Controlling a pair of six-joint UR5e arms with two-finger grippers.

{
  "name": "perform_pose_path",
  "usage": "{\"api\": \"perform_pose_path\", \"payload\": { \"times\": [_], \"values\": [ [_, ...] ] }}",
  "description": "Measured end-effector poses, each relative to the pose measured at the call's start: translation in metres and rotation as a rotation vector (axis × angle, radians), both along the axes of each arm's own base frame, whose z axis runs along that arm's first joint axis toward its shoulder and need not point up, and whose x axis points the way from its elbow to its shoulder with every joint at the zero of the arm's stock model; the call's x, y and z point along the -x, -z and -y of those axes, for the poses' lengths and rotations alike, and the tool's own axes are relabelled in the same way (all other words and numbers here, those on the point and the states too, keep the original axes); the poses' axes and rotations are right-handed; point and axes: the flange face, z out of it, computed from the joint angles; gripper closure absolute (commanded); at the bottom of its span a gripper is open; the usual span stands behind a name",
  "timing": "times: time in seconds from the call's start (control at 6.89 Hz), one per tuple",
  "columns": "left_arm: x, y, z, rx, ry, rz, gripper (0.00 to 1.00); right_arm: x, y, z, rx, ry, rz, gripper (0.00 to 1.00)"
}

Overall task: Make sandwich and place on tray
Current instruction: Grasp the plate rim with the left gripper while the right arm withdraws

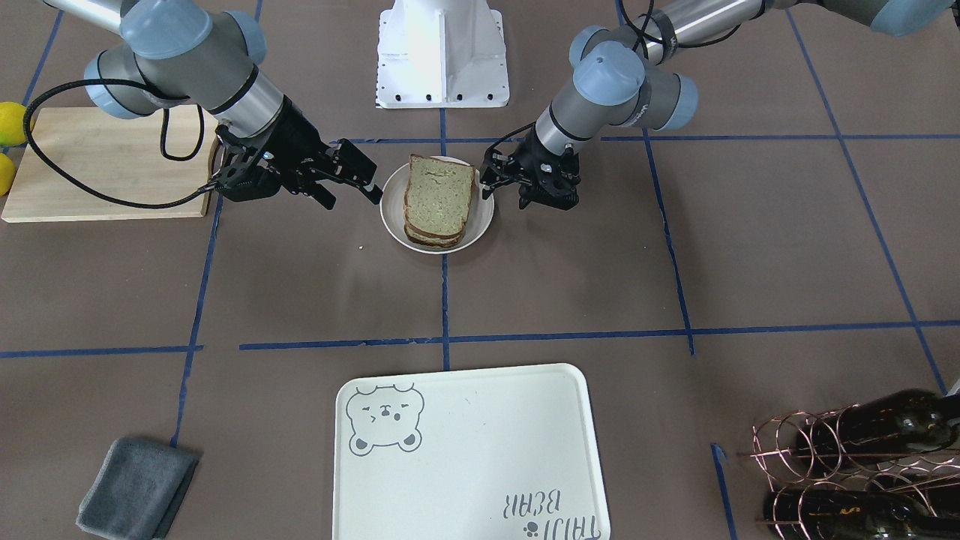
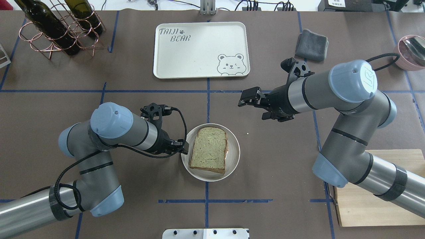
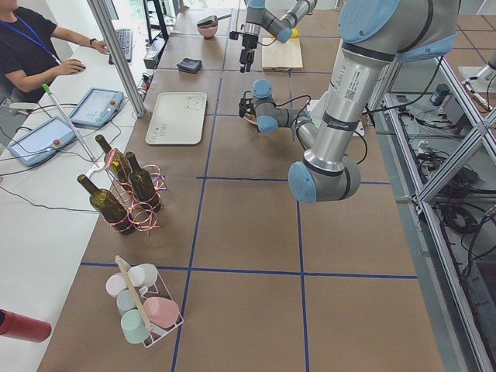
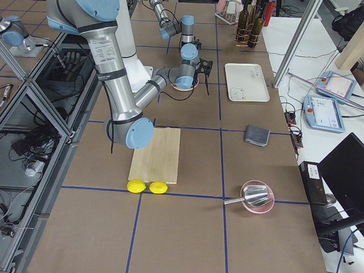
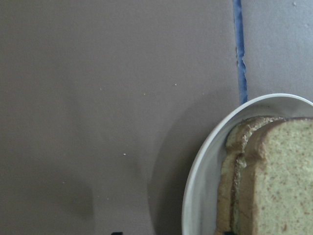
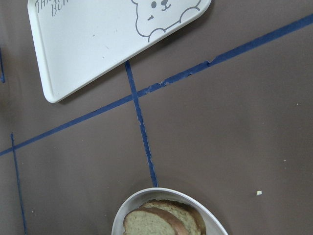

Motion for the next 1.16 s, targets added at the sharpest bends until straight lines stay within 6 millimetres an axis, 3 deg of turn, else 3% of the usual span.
{"api": "perform_pose_path", "payload": {
  "times": [0.44, 0.58, 0.73, 0.87, 1.16],
  "values": [
    [-0.009, 0.001, 0.001, 0.000, 0.000, 0.004, 0.55, -0.004, 0.000, 0.003, 0.000, -0.007, -0.006, 0.00],
    [-0.013, 0.002, 0.002, 0.001, -0.002, 0.005, 0.61, -0.004, 0.000, 0.003, 0.000, -0.007, -0.006, 0.00],
    [-0.018, 0.002, 0.000, 0.007, -0.005, 0.007, 0.87, -0.005, -0.001, 0.003, 0.001, -0.008, -0.007, 0.00],
    [-0.021, 0.001, -0.001, 0.023, -0.002, 0.009, 1.00, -0.005, -0.001, 0.003, 0.001, -0.009, -0.008, 0.00],
    [-0.021, 0.003, -0.002, 0.043, 0.004, 0.005, 1.00, -0.006, -0.002, 0.003, 0.001, -0.009, -0.008, 0.00]
  ]
}}
